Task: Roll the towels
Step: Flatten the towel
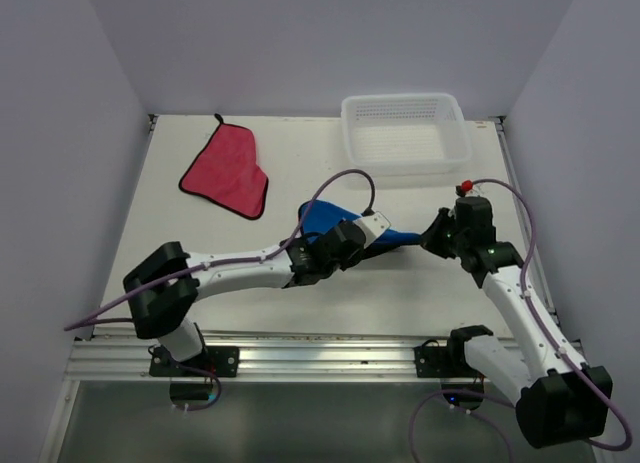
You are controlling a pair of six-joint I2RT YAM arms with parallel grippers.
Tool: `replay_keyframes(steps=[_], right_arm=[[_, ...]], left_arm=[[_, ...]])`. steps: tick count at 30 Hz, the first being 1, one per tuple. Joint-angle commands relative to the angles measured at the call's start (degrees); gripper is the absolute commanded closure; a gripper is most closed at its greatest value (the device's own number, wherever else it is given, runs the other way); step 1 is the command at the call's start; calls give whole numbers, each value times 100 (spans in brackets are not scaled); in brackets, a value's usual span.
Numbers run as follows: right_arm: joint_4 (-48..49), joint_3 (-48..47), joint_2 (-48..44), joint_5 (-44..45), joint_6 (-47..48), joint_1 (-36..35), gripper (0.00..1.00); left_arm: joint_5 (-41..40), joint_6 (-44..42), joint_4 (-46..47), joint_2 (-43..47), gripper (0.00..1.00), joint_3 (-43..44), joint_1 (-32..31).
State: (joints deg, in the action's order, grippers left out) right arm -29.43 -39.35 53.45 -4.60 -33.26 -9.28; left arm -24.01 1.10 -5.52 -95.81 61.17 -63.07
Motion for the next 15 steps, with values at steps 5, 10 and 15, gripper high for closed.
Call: replay_keyframes(steps=[5, 10, 15], right_arm=[[-660, -993, -423, -348, 223, -372, 100], [-1257, -1575, -529, -375, 249, -1066, 100], [-1723, -2093, -669, -164, 30, -1849, 100]], left_arm=[[-465, 557, -1055, 1659, 92, -140, -100], [-429, 768, -1715, 2390, 100, -61, -214], [-157, 1111, -2286, 3155, 100, -52, -373]])
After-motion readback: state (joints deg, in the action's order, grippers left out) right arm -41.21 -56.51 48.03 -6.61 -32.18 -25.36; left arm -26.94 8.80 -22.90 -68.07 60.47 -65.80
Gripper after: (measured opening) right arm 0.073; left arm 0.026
